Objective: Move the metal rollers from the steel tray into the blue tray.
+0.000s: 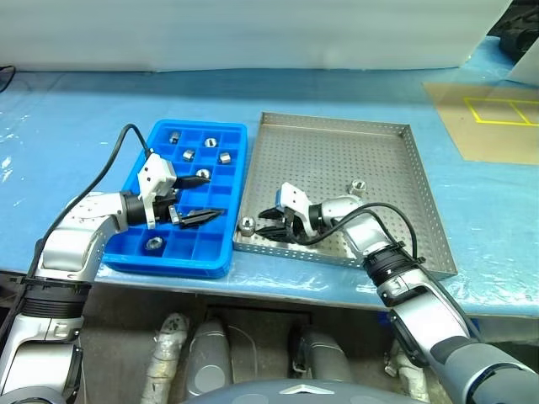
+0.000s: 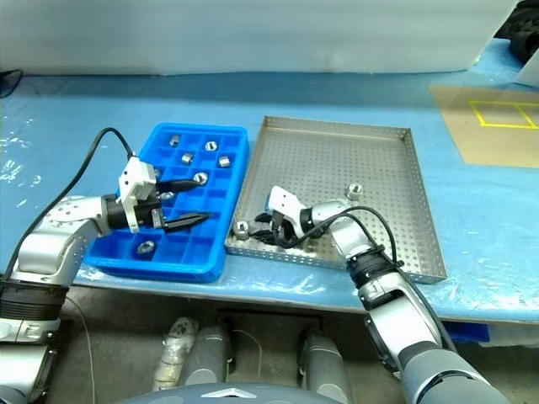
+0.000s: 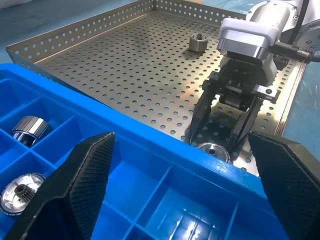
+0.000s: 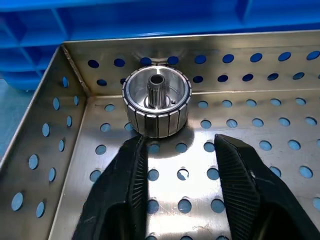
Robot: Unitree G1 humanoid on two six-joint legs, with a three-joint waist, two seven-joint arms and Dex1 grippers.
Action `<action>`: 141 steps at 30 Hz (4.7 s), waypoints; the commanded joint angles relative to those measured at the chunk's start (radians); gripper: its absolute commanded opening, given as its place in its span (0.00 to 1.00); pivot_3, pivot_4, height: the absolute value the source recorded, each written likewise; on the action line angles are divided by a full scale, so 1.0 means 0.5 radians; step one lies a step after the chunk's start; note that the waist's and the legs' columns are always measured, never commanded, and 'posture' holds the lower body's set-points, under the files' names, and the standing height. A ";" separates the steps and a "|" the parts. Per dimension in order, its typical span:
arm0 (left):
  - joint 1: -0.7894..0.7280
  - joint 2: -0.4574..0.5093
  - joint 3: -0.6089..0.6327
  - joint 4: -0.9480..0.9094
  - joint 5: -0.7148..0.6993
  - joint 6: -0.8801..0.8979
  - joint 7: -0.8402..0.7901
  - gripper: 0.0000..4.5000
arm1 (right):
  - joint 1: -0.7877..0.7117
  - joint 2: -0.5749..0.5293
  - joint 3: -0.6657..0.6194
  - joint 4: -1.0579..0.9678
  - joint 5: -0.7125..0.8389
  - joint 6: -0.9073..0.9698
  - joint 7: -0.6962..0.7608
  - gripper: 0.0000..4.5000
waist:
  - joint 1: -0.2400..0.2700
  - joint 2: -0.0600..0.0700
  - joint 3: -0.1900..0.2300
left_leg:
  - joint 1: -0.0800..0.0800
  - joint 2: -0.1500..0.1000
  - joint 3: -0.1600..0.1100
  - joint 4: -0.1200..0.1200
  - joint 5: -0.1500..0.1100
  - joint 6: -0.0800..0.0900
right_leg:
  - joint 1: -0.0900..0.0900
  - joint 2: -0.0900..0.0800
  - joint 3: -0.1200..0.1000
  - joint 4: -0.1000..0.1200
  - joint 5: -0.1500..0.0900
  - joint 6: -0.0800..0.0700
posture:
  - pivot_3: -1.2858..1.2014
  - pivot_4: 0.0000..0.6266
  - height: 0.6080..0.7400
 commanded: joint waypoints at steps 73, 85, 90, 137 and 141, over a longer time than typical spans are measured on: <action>0.096 0.304 0.265 -0.322 -0.202 0.177 -0.200 1.00 | -0.308 0.070 -0.098 -0.399 0.270 0.249 0.102 0.37 | -0.008 0.001 0.001 | -0.002 0.006 0.001 -0.004 0.001 -0.001 | -0.005 0.005 0.000 -0.002 -0.002 -0.004 | 0.58 0.24 1.00; 0.674 0.375 0.891 -0.760 -0.423 0.420 0.123 1.00 | -0.562 0.449 0.015 0.278 0.136 -0.166 0.102 0.37 | 0.097 0.002 0.002 | -0.005 0.011 -0.001 -0.007 -0.001 -0.001 | -0.005 0.001 -0.004 -0.004 -0.004 -0.005 | 0.66 0.24 1.00; 0.793 0.353 0.987 -0.780 -0.409 0.390 0.217 1.00 | -0.642 0.498 -0.024 0.544 0.068 -0.362 0.011 0.37 | 0.138 0.002 0.002 | -0.006 0.010 -0.001 -0.007 -0.001 0.000 | -0.004 -0.001 -0.004 -0.004 -0.004 -0.004 | 0.67 0.24 1.00; -0.108 -0.032 0.083 -0.114 -0.250 0.156 0.054 1.00 | -0.482 -0.189 -0.536 0.160 0.032 -0.232 -0.586 0.73 | 0.079 0.000 0.001 | -0.004 0.000 0.000 0.001 0.004 -0.008 | -0.001 0.000 -0.001 -0.001 -0.001 0.000 | 0.51 0.24 1.00; -0.226 -0.158 -0.035 -0.026 -0.216 0.132 -0.009 1.00 | -0.360 -0.368 -0.631 0.111 0.064 -0.144 -0.676 0.73 | 0.034 0.000 0.001 | -0.006 -0.003 0.001 0.002 0.004 -0.008 | -0.001 0.001 0.000 -0.002 -0.001 0.001 | 0.48 0.24 1.00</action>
